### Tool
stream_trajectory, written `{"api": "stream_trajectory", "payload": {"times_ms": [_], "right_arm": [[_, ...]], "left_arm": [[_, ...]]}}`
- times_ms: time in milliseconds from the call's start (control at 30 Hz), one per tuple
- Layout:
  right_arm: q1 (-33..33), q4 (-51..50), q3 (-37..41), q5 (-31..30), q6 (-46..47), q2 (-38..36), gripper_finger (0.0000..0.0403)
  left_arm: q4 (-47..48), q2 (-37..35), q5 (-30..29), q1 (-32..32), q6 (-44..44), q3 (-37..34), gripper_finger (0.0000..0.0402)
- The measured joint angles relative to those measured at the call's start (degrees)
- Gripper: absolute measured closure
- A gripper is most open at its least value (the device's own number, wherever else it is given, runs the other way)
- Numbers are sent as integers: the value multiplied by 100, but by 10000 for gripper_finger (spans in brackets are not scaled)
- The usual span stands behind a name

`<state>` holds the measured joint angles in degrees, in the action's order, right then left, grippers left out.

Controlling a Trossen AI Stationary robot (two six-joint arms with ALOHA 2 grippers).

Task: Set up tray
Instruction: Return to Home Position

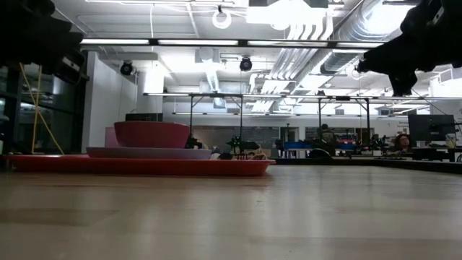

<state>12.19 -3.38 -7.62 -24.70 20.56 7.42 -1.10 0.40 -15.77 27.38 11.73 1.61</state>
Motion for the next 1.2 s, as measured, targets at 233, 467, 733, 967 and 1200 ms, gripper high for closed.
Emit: {"api": "stream_trajectory", "payload": {"times_ms": [233,467,733,967,1200], "right_arm": [[-2,225,329,66,-88,0,320],[-17,788,695,67,-169,33,320],[-17,788,704,34,-310,37,320],[-17,774,704,28,-310,37,320],[-17,764,706,119,119,37,320]], "left_arm": [[-3,0,83,0,-162,-2,284],[-2,0,92,0,-162,-2,284],[51,0,102,0,-386,-1,284],[63,0,102,0,-245,0,284],[70,0,100,0,-232,0,284]]}}
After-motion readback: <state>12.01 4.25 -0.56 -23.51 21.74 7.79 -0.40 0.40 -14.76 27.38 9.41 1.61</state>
